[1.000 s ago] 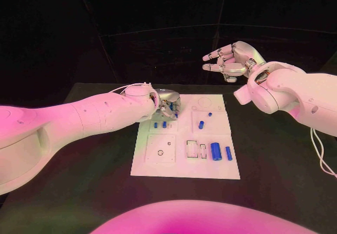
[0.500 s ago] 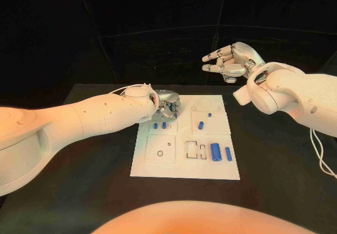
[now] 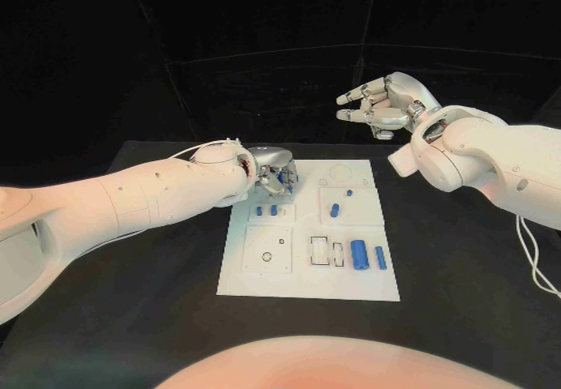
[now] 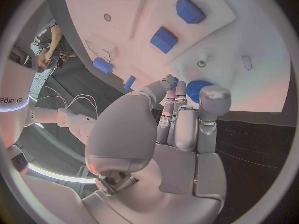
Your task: Assemble the parts on the task board
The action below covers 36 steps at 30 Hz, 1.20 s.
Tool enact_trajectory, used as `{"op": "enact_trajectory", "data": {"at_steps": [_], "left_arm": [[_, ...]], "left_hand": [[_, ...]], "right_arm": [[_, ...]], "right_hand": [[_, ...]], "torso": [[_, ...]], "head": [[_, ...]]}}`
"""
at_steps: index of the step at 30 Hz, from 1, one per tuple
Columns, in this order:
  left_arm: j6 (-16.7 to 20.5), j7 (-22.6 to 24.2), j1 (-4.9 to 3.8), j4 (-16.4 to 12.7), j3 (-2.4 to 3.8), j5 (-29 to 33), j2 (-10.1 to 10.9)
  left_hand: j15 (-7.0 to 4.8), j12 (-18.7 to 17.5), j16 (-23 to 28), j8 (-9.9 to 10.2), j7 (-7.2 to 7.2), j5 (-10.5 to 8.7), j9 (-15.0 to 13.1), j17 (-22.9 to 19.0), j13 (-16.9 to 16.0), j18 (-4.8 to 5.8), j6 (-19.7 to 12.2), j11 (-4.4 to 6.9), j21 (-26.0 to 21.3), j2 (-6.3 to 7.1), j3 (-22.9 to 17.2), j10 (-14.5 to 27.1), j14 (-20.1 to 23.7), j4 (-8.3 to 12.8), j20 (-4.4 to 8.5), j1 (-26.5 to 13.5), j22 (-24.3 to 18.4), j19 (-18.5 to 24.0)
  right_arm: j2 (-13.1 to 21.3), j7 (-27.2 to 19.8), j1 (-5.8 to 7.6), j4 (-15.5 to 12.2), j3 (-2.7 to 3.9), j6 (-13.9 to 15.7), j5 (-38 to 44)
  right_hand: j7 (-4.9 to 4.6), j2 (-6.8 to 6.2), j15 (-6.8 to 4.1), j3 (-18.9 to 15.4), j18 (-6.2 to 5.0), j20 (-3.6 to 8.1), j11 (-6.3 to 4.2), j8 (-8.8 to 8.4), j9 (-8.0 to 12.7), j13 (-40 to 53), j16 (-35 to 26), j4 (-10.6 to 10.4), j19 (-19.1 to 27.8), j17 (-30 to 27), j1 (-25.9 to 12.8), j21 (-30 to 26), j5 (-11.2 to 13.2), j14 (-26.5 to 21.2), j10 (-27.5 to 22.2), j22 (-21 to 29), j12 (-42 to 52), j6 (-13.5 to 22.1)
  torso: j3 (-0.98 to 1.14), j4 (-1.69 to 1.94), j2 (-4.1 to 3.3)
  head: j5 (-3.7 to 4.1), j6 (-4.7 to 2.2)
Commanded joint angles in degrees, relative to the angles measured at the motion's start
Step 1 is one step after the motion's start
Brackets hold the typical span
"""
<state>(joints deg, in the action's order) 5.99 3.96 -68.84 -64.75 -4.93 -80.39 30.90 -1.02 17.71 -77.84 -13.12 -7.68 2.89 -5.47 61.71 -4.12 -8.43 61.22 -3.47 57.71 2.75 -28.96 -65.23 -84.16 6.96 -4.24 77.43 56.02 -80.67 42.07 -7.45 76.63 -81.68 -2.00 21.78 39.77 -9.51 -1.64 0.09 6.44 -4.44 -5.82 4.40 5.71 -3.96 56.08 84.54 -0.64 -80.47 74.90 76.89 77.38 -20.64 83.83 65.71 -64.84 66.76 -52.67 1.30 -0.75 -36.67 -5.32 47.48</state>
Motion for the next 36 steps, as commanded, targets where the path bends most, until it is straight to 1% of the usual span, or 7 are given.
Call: {"op": "enact_trajectory", "data": {"at_steps": [1, 3, 7, 15, 19, 25, 36], "left_arm": [[3.23, 1.58, -0.06, -1.82, 0.8, 3.75, 1.61], [3.34, 1.49, -0.04, -3.16, 1.47, 4.48, 2.99], [2.84, 0.83, -0.02, -5.37, 2.14, 5.6, 5.72], [-0.87, -1.43, 0.01, -6.68, 2.4, 6.29, 9.28], [-2.06, -1.94, 0.2, -6.27, 2.37, 6.35, 9.48], [-3.08, -2.26, 1.25, -5.32, 2.34, 6.38, 8.84], [-3.74, -2.6, 2.0, -4.19, 2.34, 6.37, 7.54]], "left_hand": [[-0.35, -0.39, -0.23, 0.17, 0.13, 0.31, 0.03, -0.06, 0.08, 1.17, 0.46, -0.02, 0.28, -0.02, -0.36, -0.31, -1.0, 0.06, -0.04, -0.56, 0.14, -0.43], [-0.35, -0.42, -0.19, 0.18, 0.13, 0.31, 0.02, -0.16, 0.08, 1.16, 0.49, -0.02, 0.25, 0.0, -0.36, -0.34, -0.99, 0.05, -0.04, -0.62, 0.11, -0.43], [-0.35, -0.47, -0.2, 0.2, 0.13, 0.31, 0.02, -0.16, 0.07, 1.15, 0.54, -0.02, 0.23, 0.04, -0.37, -0.39, -0.99, 0.04, -0.04, -0.72, 0.1, -0.42], [-0.35, -0.77, -0.16, 0.32, 0.22, 0.29, -0.01, -0.4, 0.06, 1.19, 0.75, 0.02, 0.4, 0.38, -0.26, -0.65, -0.95, -0.11, -0.05, -1.39, 0.32, -0.45], [-0.37, -0.84, -0.13, 0.35, 0.26, 0.29, -0.02, -0.48, 0.05, 1.18, 0.81, 0.05, 0.37, 0.49, -0.22, -0.73, -0.93, -0.13, -0.04, -1.53, 0.3, -0.42], [-0.37, -0.86, -0.12, 0.36, 0.27, 0.3, -0.02, -0.52, 0.05, 1.16, 0.83, 0.06, 0.31, 0.51, -0.21, -0.76, -0.93, -0.14, -0.04, -1.57, 0.24, -0.4], [-0.39, -0.97, -0.06, 0.43, 0.27, 0.29, -0.02, -0.68, 0.05, 1.13, 0.84, 0.06, 0.19, 0.66, -0.15, -0.8, -0.89, -0.15, -0.03, -1.74, 0.14, -0.35]], "right_arm": [[0.07, -0.45, 0.11, 0.01, 0.04, -0.33, 0.08], [0.1, -0.45, 0.11, 0.02, 0.04, -0.34, 0.08], [0.15, -0.4, 0.11, 0.05, 0.04, -0.35, 0.08], [0.26, -0.29, 0.1, 0.12, 0.04, -0.35, 0.08], [0.21, -0.29, 0.09, 0.14, 0.04, -0.39, 0.08], [0.17, -0.3, 0.07, 0.16, 0.04, -0.45, 0.08], [0.13, -0.3, 0.06, 0.11, 0.04, -0.47, 0.08]], "right_hand": [[-0.13, 0.11, -0.18, 0.41, -0.52, 0.03, 0.08, -0.32, 0.07, 0.06, -0.22, -0.06, 0.48, 6.71, -0.44, -0.26, -0.2, 3.86, -0.21, -0.04, 0.19, 0.4], [-0.13, 0.11, -0.18, 0.41, -0.52, 0.03, 0.08, -0.32, 0.07, 0.06, -0.22, -0.06, 0.48, 6.71, -0.44, -0.26, -0.2, 3.86, -0.21, -0.04, 0.19, 0.4], [-0.13, 0.11, -0.18, 0.41, -0.52, 0.03, 0.08, -0.32, 0.07, 0.06, -0.22, -0.06, 0.48, 6.71, -0.44, -0.26, -0.2, 3.86, -0.21, -0.04, 0.19, 0.4], [-0.13, 0.11, -0.18, 0.41, -0.52, 0.03, 0.08, -0.32, 0.07, 0.06, -0.22, -0.06, 0.48, 6.71, -0.44, -0.26, -0.2, 3.86, -0.21, -0.04, 0.19, 0.4], [-0.13, 0.11, -0.18, 0.41, -0.52, 0.03, 0.08, -0.32, 0.07, 0.06, -0.22, -0.06, 0.48, 6.71, -0.44, -0.26, -0.2, 3.86, -0.21, -0.04, 0.19, 0.4], [-0.13, 0.11, -0.18, 0.41, -0.52, 0.03, 0.08, -0.32, 0.07, 0.06, -0.22, -0.06, 0.48, 6.71, -0.44, -0.26, -0.2, 3.86, -0.21, -0.04, 0.19, 0.4], [-0.13, 0.11, -0.18, 0.41, -0.52, 0.03, 0.08, -0.32, 0.07, 0.06, -0.22, -0.06, 0.48, 6.71, -0.44, -0.26, -0.2, 3.86, -0.21, -0.04, 0.19, 0.4]], "torso": [[-0.02, 0.15, 0.03], [0.02, 0.21, 0.08], [0.03, 0.12, 0.06], [-0.04, 0.12, 0.0], [0.0, 0.05, -0.04], [0.01, -0.15, -0.03], [0.03, -0.01, -0.04]], "head": [[-0.03, -0.08], [-0.06, -0.03], [-0.07, -0.16], [-0.34, -0.19], [-0.64, -0.17], [-0.7, -0.21], [-0.62, -0.2]]}}
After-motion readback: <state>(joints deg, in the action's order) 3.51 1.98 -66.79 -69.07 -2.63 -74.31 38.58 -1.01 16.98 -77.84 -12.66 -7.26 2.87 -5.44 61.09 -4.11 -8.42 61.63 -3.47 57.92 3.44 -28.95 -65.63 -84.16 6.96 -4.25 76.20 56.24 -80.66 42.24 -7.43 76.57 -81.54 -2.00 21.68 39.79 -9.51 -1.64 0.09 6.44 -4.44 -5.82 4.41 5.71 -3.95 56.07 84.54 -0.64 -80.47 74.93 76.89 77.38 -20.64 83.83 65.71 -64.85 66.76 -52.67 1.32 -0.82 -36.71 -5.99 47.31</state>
